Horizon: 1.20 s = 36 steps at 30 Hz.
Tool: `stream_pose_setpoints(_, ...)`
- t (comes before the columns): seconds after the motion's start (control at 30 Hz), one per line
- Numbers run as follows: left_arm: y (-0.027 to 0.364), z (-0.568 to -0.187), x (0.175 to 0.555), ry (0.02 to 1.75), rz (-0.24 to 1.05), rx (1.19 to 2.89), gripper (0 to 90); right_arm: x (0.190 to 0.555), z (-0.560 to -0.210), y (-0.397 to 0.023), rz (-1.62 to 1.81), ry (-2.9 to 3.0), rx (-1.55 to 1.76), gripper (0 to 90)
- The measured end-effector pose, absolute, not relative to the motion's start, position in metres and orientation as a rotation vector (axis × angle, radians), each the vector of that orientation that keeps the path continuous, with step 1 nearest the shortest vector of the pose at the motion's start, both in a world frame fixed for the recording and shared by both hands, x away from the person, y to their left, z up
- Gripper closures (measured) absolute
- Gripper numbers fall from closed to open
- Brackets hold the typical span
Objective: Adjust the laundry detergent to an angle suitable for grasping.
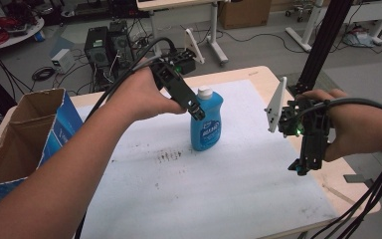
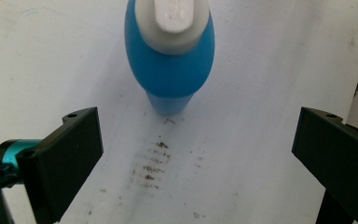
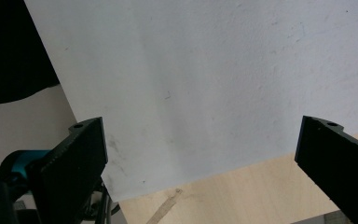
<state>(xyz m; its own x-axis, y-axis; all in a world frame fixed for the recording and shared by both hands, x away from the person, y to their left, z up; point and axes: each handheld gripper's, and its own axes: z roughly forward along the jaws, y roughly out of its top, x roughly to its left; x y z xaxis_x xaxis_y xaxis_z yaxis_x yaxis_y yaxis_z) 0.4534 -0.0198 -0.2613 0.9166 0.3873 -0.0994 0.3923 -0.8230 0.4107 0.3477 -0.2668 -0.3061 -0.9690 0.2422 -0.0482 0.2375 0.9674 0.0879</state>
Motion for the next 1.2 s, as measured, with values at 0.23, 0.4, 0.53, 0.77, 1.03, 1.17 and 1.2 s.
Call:
stream_pose_setpoints(0.23, -0.032, -0.271, 0.459, 0.578, 0.003, 2.615, 1.7, 0.348, -0.308, -0.269, 0.135, 3.064, 0.385, 1.2)
stream_pose_setpoints(0.4, -0.039, -0.276, 0.461, 0.602, 0.025, 2.583, 1.7, 0.348, -0.309, -0.270, 0.130, 3.066, 0.389, 1.2)
stream_pose_setpoints(0.53, -0.043, -0.281, 0.463, 0.616, 0.051, 2.570, 1.7, 0.348, -0.309, -0.269, 0.117, 3.069, 0.395, 1.3)
stream_pose_setpoints(0.77, -0.052, -0.291, 0.464, 0.625, 0.093, 2.565, 1.7, 0.349, -0.307, -0.265, 0.121, 3.069, 0.382, 1.2)
stream_pose_setpoints(1.03, -0.062, -0.303, 0.465, 0.640, 0.143, 2.557, 1.7, 0.349, -0.307, -0.264, 0.119, 3.072, 0.378, 1.3)
stream_pose_setpoints(1.17, -0.064, -0.308, 0.466, 0.631, 0.154, 2.564, 1.7, 0.348, -0.306, -0.264, 0.117, 3.069, 0.389, 1.3)
stream_pose_setpoints(1.2, -0.065, -0.309, 0.466, 0.631, 0.154, 2.559, 1.7, 0.348, -0.306, -0.264, 0.116, 3.069, 0.388, 1.3)
